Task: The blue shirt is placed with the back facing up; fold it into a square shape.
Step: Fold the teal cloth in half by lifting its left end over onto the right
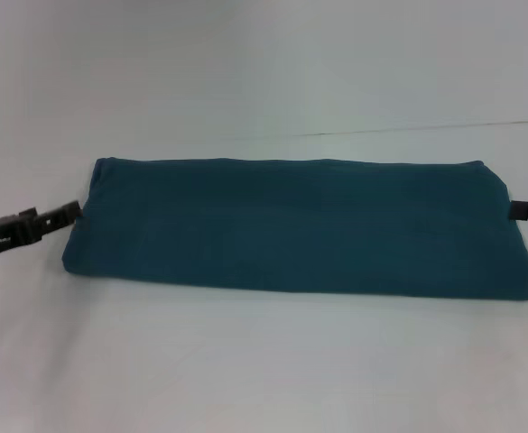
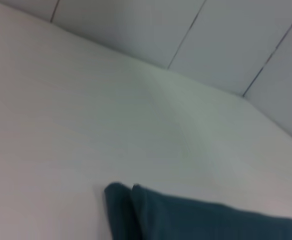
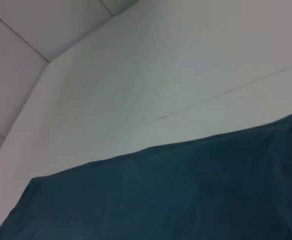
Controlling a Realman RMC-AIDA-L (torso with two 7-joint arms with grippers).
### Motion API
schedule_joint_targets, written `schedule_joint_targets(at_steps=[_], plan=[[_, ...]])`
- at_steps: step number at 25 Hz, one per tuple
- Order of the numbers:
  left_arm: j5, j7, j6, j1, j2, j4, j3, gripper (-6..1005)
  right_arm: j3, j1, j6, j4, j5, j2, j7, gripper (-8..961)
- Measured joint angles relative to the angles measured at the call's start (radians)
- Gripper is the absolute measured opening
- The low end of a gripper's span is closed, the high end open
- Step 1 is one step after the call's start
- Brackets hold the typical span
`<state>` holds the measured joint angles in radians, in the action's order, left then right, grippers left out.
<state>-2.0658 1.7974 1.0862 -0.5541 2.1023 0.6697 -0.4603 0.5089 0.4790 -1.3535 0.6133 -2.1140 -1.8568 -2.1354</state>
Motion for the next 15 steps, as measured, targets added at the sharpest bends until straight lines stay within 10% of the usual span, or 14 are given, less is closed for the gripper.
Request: schedule_joint_targets(at_steps=[15], plan=[[-0.134, 0.019, -0.045, -0.008, 0.012, 0.003, -0.076, 862, -0.001, -0.025, -0.074, 0.007, -0.001, 0.015, -0.063, 916]])
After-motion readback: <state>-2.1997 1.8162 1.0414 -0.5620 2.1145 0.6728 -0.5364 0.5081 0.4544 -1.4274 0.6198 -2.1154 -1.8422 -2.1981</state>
